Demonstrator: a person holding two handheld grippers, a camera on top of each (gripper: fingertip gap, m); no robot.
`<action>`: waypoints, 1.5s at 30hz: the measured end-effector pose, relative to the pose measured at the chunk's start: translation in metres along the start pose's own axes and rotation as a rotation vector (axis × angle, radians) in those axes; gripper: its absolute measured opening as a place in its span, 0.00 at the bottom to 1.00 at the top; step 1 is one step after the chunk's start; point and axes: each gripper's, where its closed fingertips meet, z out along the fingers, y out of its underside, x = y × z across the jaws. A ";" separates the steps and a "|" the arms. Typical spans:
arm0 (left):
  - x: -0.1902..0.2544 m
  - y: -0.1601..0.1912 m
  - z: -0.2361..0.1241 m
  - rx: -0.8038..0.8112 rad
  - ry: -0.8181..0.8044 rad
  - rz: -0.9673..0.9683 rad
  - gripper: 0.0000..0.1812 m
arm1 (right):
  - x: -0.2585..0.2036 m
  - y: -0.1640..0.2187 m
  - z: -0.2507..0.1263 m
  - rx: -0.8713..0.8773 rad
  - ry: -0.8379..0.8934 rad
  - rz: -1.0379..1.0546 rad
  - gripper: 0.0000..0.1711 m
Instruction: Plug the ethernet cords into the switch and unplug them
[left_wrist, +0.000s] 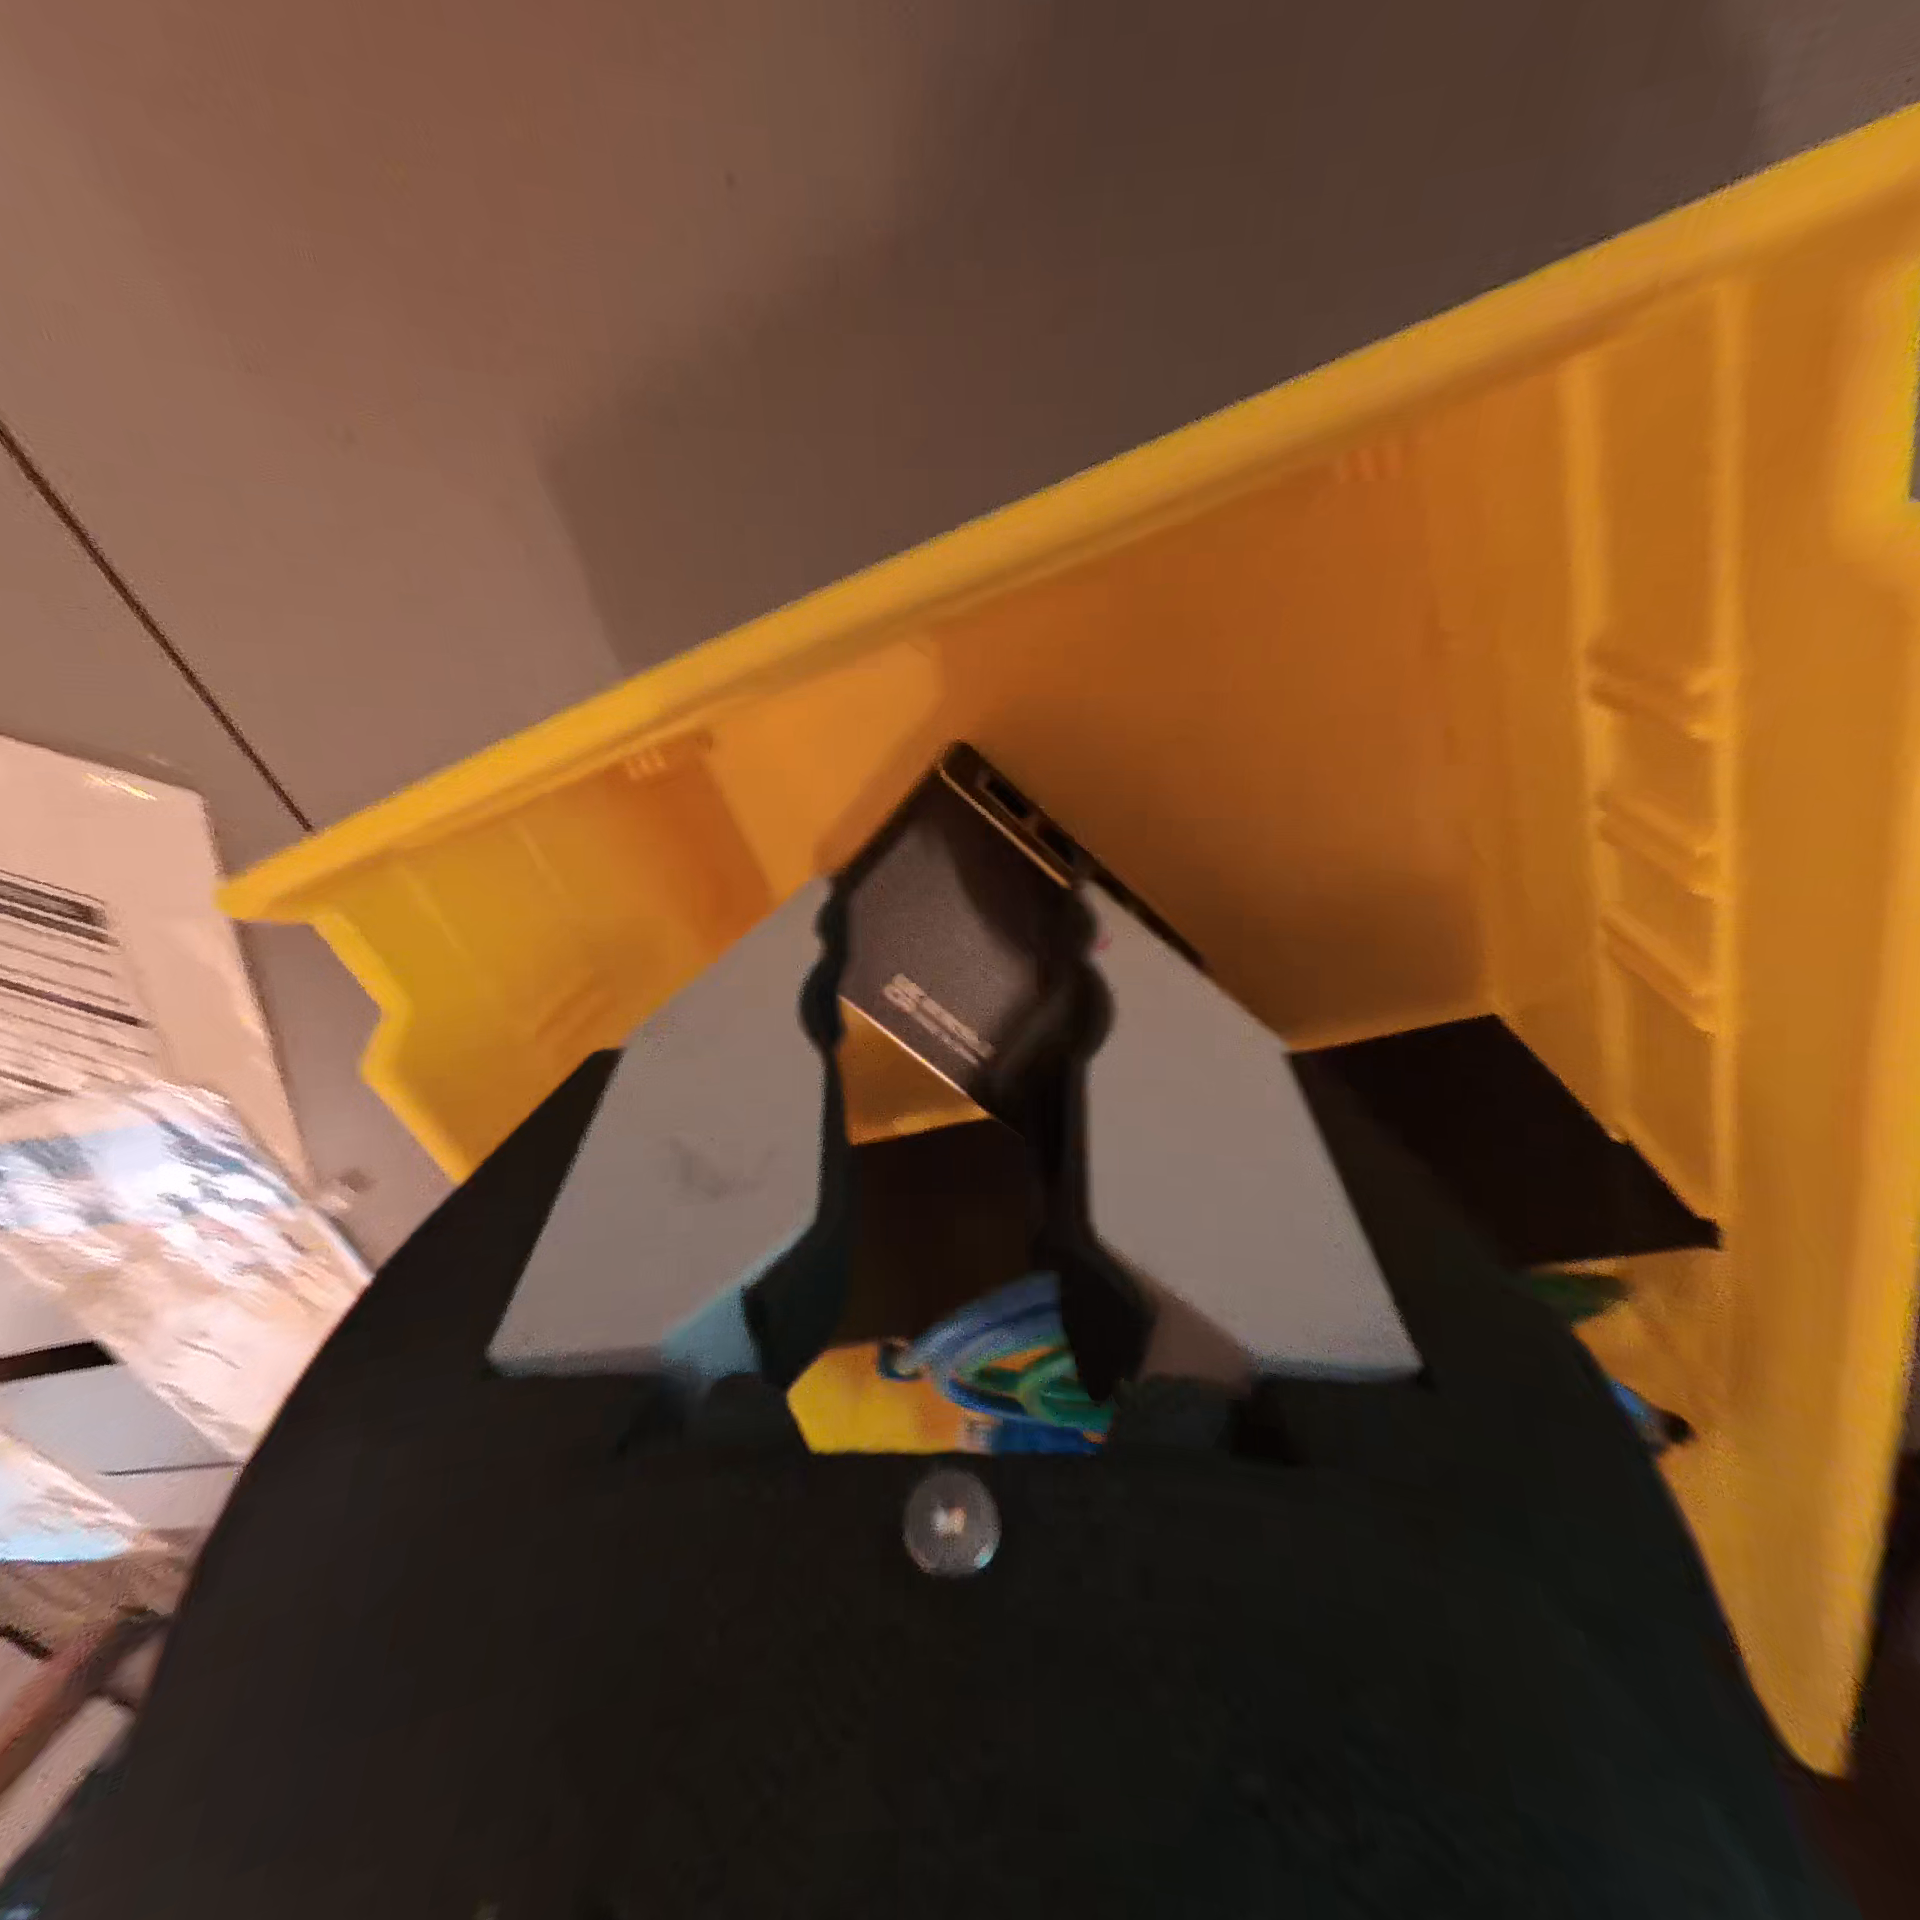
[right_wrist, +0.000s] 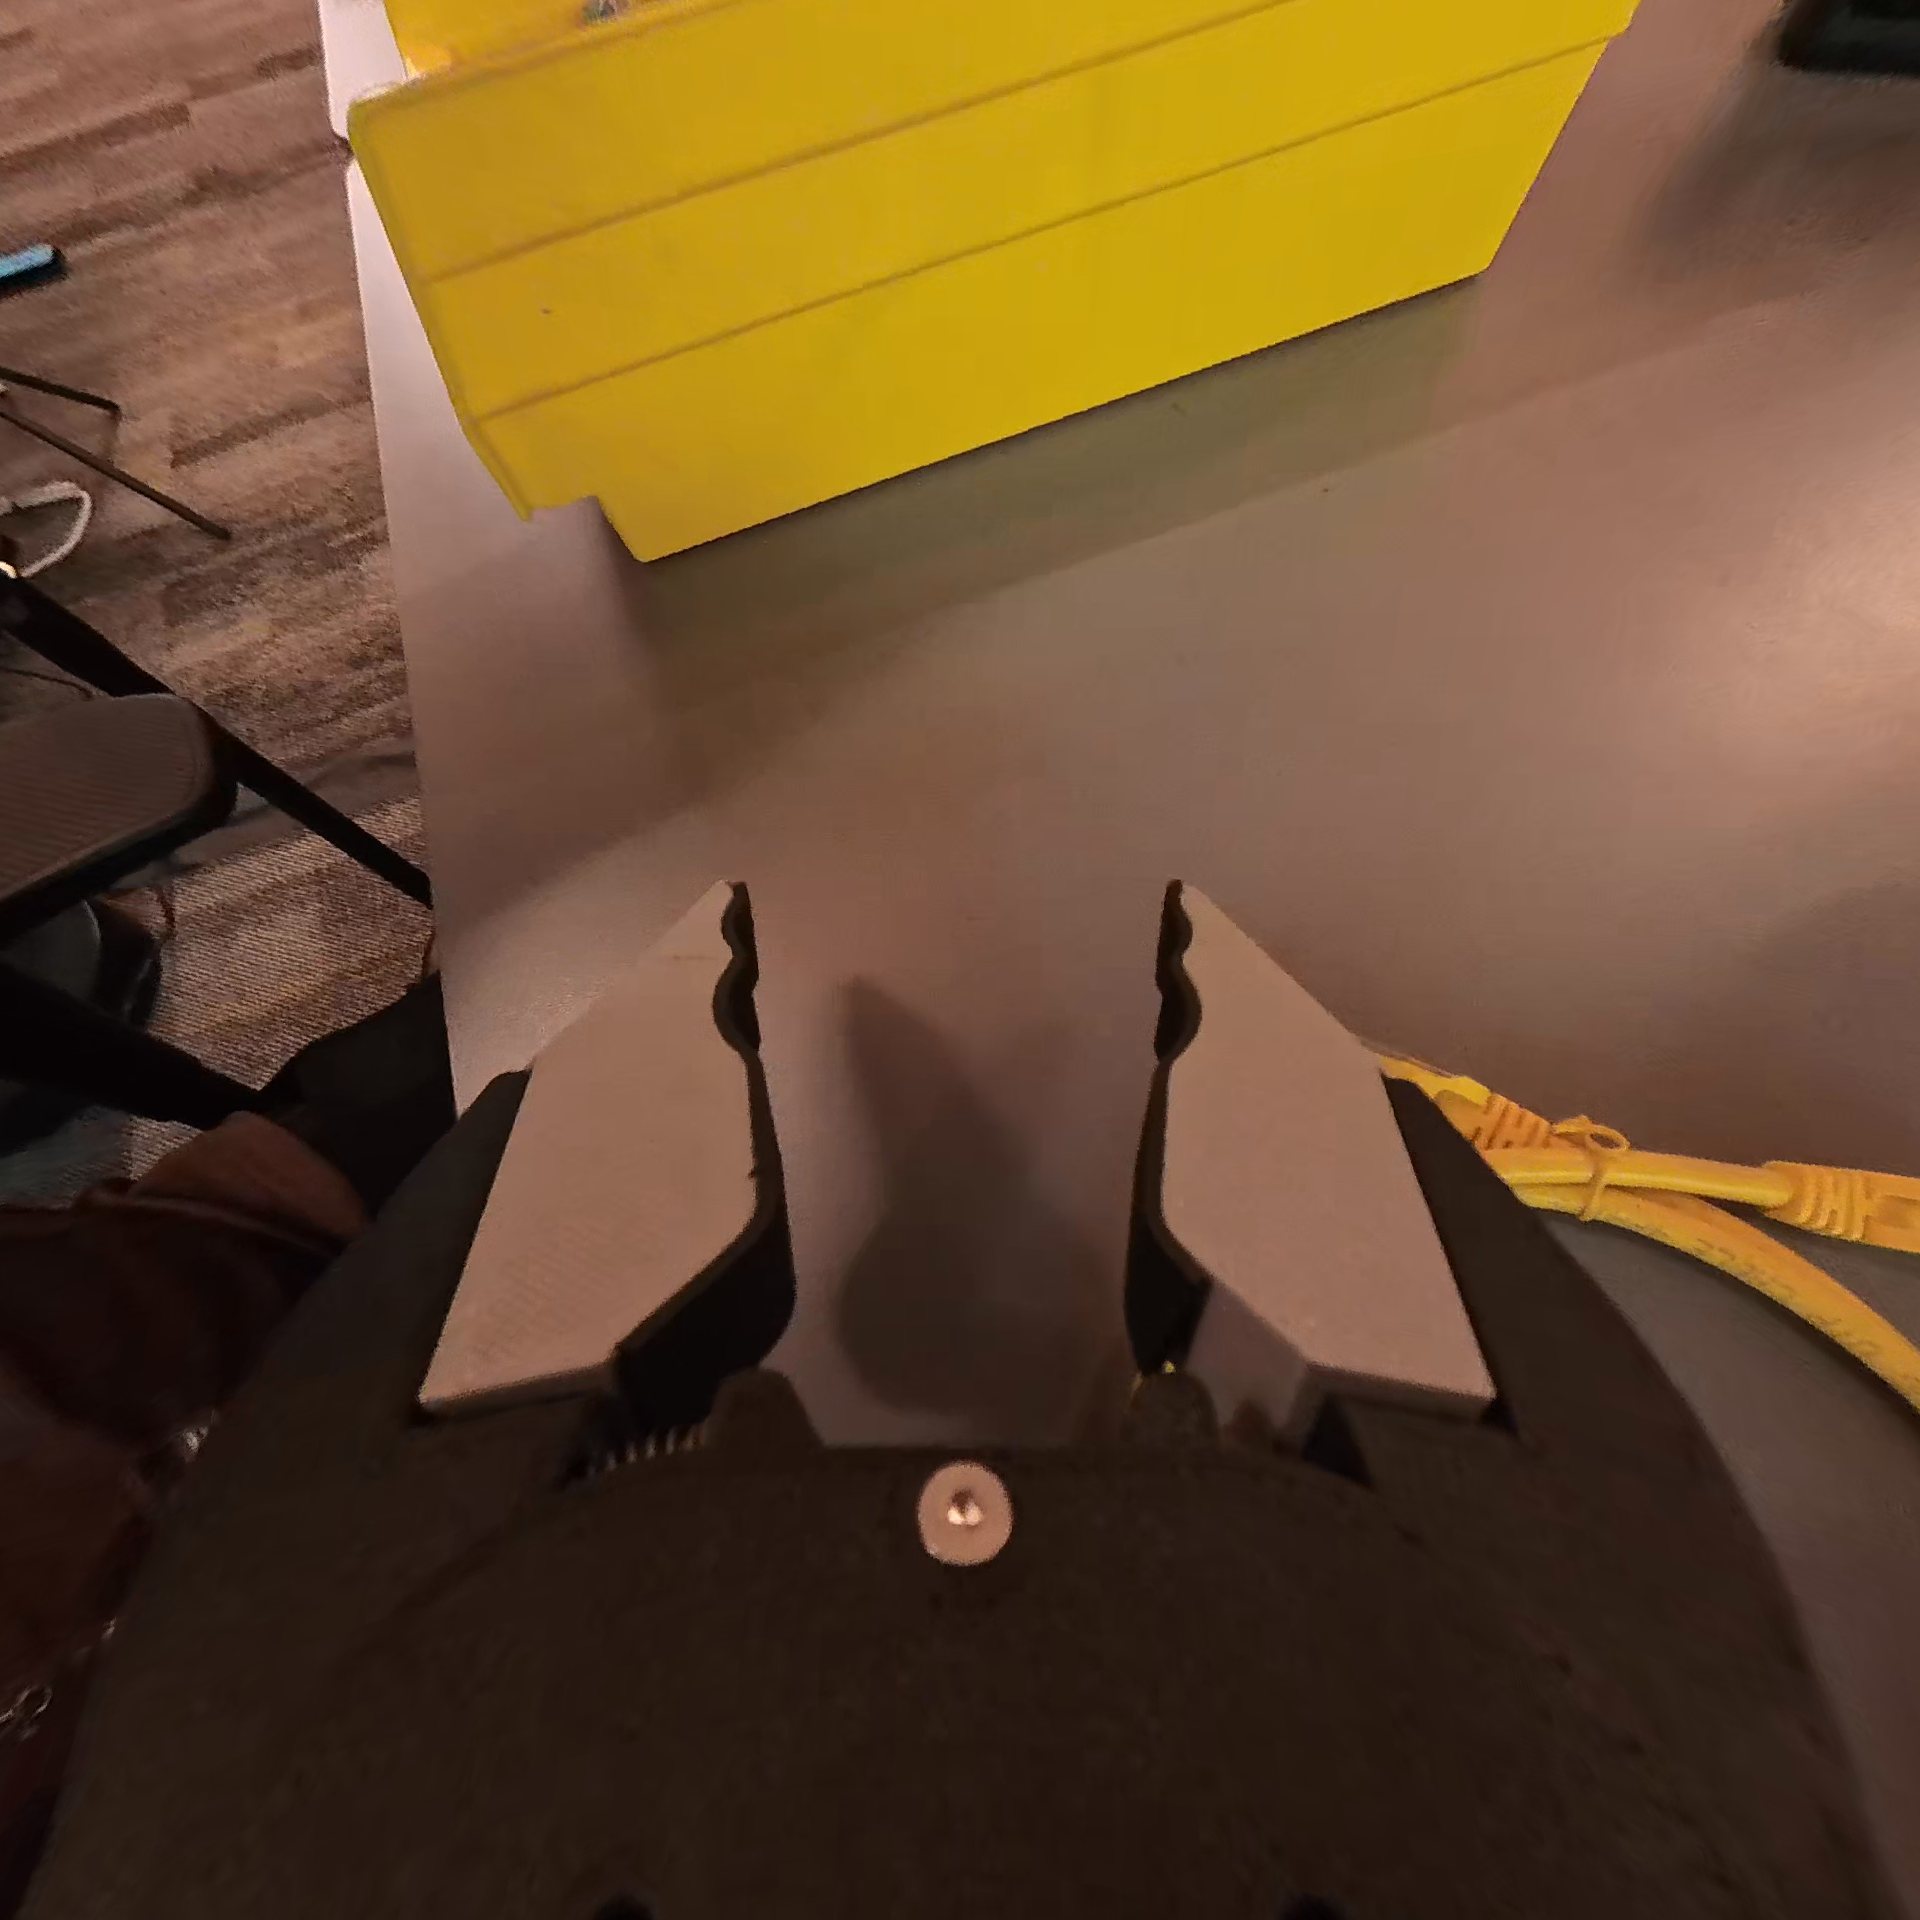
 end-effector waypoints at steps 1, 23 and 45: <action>0.004 0.004 0.001 -0.020 0.034 -0.036 0.32 | 0.000 -0.001 -0.001 0.006 -0.001 0.004 0.43; 0.007 0.043 0.045 -0.243 0.060 -0.354 0.57 | 0.000 0.001 0.001 -0.010 -0.039 0.047 0.41; -0.005 -0.019 -0.108 0.268 -0.503 0.224 0.42 | 0.005 0.000 -0.001 0.003 -0.024 0.061 0.35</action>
